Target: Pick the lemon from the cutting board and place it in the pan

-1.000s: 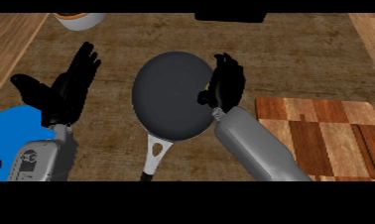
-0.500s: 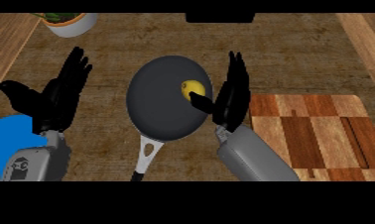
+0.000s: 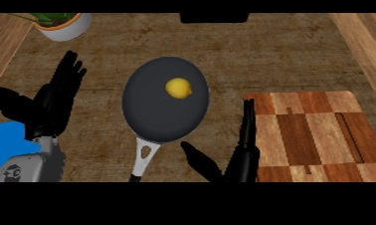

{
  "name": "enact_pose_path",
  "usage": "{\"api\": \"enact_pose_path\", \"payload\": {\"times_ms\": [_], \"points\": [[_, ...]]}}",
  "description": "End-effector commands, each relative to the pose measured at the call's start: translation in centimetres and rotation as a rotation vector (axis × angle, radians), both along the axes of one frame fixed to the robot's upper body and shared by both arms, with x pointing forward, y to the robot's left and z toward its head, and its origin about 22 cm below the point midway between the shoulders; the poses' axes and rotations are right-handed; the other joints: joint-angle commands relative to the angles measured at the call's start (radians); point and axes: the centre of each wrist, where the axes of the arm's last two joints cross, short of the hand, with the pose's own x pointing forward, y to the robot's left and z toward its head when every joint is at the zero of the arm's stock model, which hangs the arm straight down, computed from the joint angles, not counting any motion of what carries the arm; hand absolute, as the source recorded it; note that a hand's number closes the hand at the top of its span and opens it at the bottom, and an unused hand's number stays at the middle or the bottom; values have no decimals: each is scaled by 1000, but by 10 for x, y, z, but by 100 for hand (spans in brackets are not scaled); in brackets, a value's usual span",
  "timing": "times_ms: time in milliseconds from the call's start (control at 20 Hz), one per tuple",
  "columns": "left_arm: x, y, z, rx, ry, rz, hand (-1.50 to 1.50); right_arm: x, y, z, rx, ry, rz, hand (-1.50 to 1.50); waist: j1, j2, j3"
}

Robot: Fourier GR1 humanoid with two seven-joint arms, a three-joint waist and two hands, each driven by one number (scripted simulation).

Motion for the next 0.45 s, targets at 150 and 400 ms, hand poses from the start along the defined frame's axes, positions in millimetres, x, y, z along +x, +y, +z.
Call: {"api": "enact_pose_path", "payload": {"times_ms": [150, 400], "points": [[2, -5, -4, 8, 5, -4, 0, -77, -15, -11, 86, -67, -20, -150, 12, 6, 0], [-5, -15, -1, 9, -6, -8, 0, -90, -10, -9, 48, -47, -35, -150, 14, 7, -1]]}}
